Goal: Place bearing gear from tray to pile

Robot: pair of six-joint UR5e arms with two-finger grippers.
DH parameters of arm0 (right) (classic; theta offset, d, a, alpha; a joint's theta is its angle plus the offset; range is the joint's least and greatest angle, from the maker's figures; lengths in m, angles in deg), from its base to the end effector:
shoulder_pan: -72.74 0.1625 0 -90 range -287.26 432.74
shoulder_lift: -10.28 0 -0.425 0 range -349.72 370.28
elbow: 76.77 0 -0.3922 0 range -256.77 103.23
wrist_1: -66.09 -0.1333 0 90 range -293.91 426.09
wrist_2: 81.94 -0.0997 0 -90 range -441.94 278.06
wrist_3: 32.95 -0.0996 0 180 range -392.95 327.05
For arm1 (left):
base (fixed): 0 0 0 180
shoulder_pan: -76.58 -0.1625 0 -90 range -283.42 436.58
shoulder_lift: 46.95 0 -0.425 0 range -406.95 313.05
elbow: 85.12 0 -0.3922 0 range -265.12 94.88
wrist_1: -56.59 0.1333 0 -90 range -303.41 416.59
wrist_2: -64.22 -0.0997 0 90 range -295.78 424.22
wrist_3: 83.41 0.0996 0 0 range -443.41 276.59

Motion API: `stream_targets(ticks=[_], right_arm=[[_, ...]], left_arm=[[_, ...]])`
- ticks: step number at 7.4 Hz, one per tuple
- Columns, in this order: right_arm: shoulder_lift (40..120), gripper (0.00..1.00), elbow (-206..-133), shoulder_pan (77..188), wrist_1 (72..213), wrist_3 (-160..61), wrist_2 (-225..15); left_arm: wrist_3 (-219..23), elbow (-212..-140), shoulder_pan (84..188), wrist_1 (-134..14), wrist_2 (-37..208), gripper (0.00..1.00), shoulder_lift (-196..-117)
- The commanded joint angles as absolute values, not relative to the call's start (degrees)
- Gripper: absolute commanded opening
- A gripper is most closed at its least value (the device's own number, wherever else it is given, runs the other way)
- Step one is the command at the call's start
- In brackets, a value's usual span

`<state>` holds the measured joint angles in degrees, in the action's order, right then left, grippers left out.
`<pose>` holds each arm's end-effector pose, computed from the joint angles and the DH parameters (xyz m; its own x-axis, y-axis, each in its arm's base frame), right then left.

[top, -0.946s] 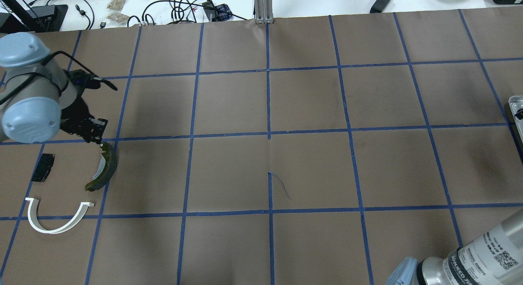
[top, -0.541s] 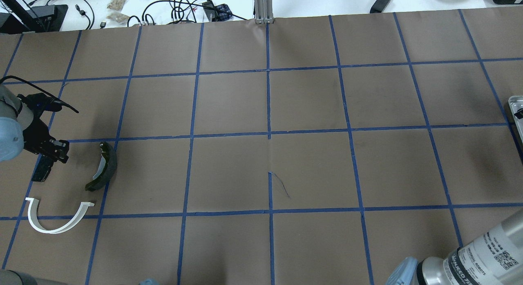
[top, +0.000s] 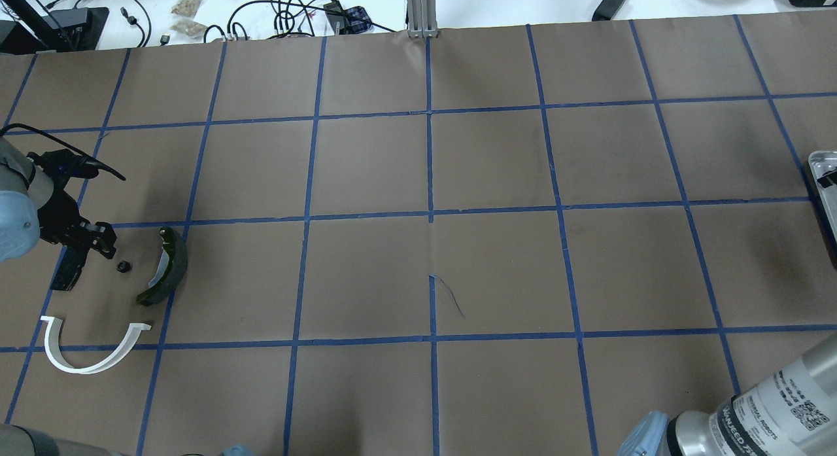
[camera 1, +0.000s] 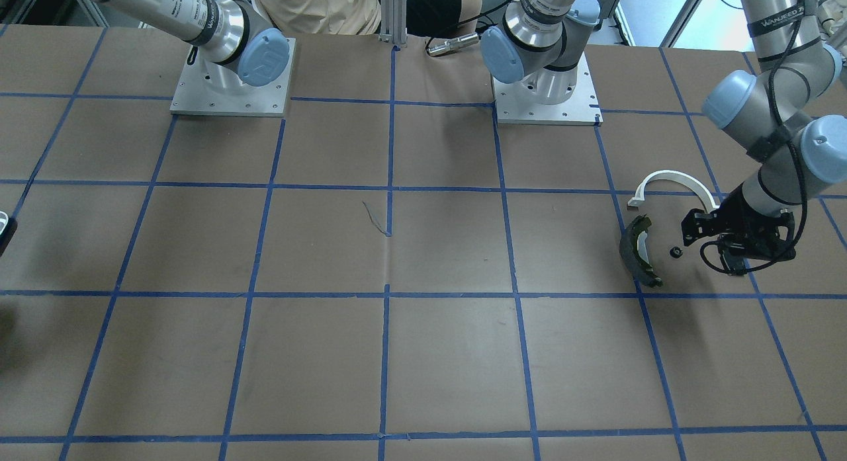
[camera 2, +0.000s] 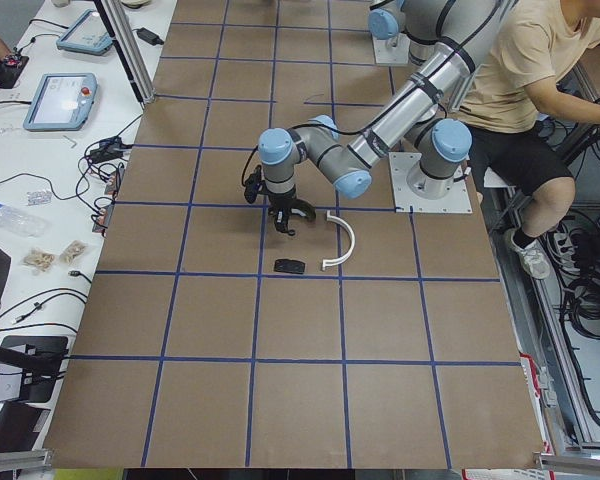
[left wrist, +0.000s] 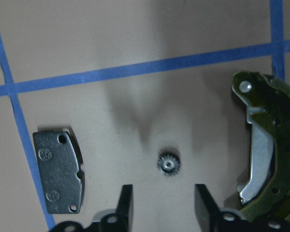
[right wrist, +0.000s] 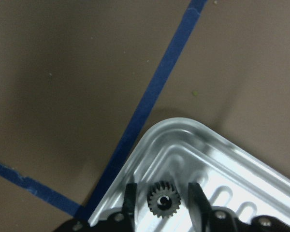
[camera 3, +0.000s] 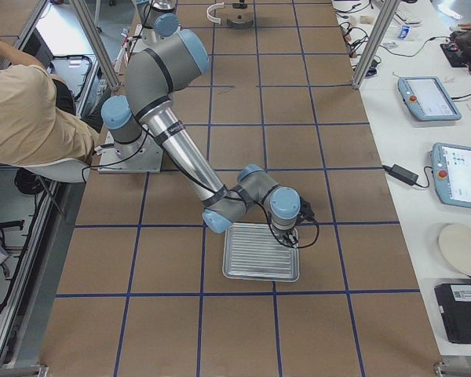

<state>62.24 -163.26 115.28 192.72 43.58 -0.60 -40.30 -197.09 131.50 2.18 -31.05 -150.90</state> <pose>-0.4068 -0.5746 0.1802 -0.8727 -0.4883 0.0006 -0.4825 0.8621 -0.1549 0.1968 -0.4962 0.2451 -0.9879 0.1418 -0.0631 0.1375 0.9882 0.0670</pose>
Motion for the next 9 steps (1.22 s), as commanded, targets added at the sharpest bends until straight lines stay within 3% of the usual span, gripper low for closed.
stream_targets(ticks=[1, 2, 5, 7, 9], right_arm=[[62.13, 0.30, -163.26, 115.28, 192.65, 43.43, -0.73], [62.40, 0.24, -163.26, 115.37, 192.39, 42.56, -0.55], [68.96, 0.19, -163.87, 119.75, 190.64, 36.08, 0.59], [71.09, 0.18, -166.05, 127.10, 187.29, 24.59, 0.50], [76.60, 0.18, -171.75, 137.03, 187.29, 9.22, 0.77]], left_arm=[[-41.04, -194.20, 134.30, -2.09, -30.35, 0.99, -148.31], [-47.75, -190.45, 138.85, -10.48, -30.44, 0.99, -145.59], [-81.63, -172.27, 159.82, -35.29, -28.79, 1.00, -141.79], [-89.55, -169.23, 167.78, -37.98, -27.72, 1.00, -139.77], [-87.03, -170.28, 168.25, -37.90, -27.63, 1.00, -137.92]])
